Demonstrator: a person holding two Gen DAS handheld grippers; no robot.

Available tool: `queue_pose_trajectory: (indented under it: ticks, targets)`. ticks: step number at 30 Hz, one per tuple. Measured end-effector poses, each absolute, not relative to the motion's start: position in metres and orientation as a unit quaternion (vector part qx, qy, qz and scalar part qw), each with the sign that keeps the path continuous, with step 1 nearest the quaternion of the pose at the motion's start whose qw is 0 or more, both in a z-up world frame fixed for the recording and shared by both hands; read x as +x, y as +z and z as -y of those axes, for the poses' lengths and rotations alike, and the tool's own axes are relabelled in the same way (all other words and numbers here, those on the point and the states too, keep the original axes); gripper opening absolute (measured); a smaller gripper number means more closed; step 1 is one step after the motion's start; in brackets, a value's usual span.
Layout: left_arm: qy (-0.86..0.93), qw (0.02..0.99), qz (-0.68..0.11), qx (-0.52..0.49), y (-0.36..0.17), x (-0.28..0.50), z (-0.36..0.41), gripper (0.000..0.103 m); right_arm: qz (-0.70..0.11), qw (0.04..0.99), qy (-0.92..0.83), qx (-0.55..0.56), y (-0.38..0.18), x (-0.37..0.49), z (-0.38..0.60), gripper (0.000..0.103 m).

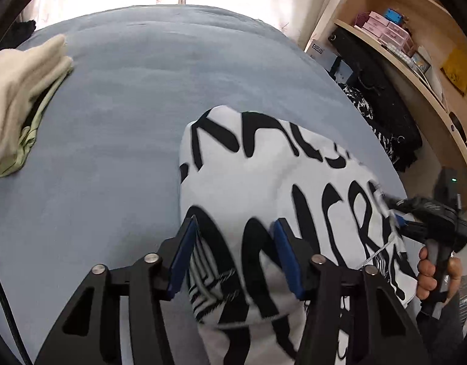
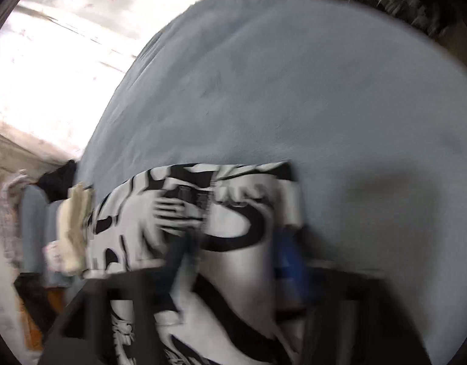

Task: Fold large clothes

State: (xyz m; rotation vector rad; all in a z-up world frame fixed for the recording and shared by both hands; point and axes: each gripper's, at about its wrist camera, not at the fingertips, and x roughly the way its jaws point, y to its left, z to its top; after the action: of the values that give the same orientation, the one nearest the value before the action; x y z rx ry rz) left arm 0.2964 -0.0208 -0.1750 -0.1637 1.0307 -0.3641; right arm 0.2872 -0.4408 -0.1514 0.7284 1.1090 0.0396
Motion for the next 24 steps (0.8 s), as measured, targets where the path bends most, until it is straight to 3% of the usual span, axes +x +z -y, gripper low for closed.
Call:
queue_pose_trajectory:
  ticks: [4,8,15,18,20,24]
  targets:
    - [-0.150,0.867,-0.473,-0.053,-0.176,0.302,0.035,0.051,-0.481,0.835,-0.023,0.265,-0.130,0.286,0.435,0.002]
    - [-0.125,0.879,-0.459,-0.022,-0.187,0.301,0.049,0.055,-0.522,0.808,-0.036,0.269,-0.159,0.288,0.436,0.006]
    - [-0.116,0.892,-0.436,-0.020,-0.156,0.272,0.043,0.053,-0.463,0.861,-0.059,0.203,-0.084,0.244,0.402,0.011]
    - [-0.147,0.895,-0.421,-0.015,-0.134,0.234,0.040,0.047,-0.468,0.864,0.012,0.187,-0.068,0.219,0.366,0.011]
    - [-0.169,0.888,-0.426,-0.011,-0.129,0.210,0.038,0.038,-0.481,0.859,0.056,0.169,-0.065,0.202,0.340,0.011]
    - [-0.199,0.869,-0.452,0.007,-0.138,0.169,0.042,0.033,-0.518,0.839,0.111,0.124,-0.081,0.169,0.292,0.011]
